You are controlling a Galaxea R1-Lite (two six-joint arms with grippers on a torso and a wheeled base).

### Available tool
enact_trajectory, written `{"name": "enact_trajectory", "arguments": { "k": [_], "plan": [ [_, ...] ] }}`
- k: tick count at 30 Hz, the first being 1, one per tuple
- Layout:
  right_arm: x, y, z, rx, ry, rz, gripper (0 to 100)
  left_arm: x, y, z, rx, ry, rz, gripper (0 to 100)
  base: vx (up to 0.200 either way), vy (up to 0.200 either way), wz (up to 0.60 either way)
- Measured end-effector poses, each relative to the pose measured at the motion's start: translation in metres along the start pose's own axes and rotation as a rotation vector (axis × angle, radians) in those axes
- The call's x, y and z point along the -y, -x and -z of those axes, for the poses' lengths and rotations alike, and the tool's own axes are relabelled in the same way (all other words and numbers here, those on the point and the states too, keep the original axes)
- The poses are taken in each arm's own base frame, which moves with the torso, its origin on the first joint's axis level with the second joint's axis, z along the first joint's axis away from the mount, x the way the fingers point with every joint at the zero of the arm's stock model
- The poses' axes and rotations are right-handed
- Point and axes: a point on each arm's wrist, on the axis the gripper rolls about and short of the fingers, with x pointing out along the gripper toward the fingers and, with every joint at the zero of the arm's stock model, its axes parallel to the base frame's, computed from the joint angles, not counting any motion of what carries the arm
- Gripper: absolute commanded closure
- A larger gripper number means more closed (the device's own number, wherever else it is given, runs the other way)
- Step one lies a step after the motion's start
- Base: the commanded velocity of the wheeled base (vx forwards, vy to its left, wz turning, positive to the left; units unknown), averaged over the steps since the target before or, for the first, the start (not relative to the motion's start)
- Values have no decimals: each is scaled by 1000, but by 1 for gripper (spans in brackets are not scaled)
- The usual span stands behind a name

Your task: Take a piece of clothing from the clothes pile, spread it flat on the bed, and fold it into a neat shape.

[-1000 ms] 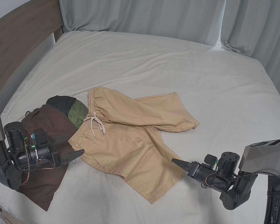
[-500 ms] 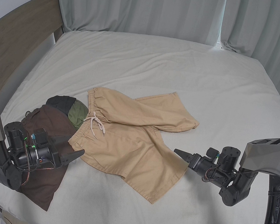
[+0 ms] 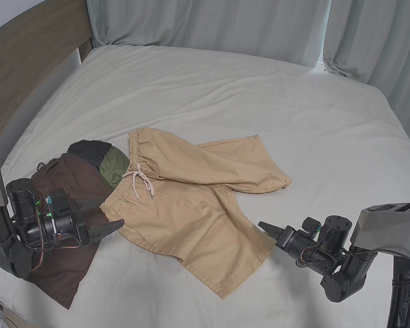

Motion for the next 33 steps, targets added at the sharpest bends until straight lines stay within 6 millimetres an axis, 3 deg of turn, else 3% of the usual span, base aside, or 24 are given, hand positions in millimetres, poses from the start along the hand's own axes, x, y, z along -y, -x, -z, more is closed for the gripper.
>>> {"name": "enact_trajectory", "arguments": {
  "k": [19, 33],
  "plan": [
    [6, 0, -4, 15, 0, 13, 100, 1, 0, 0, 1, -1, 6, 0, 0, 0, 0],
    [21, -3, -42, 180, 18, 52, 100, 1, 0, 0, 2, -2, 8, 0, 0, 0, 0]
  ]
}}
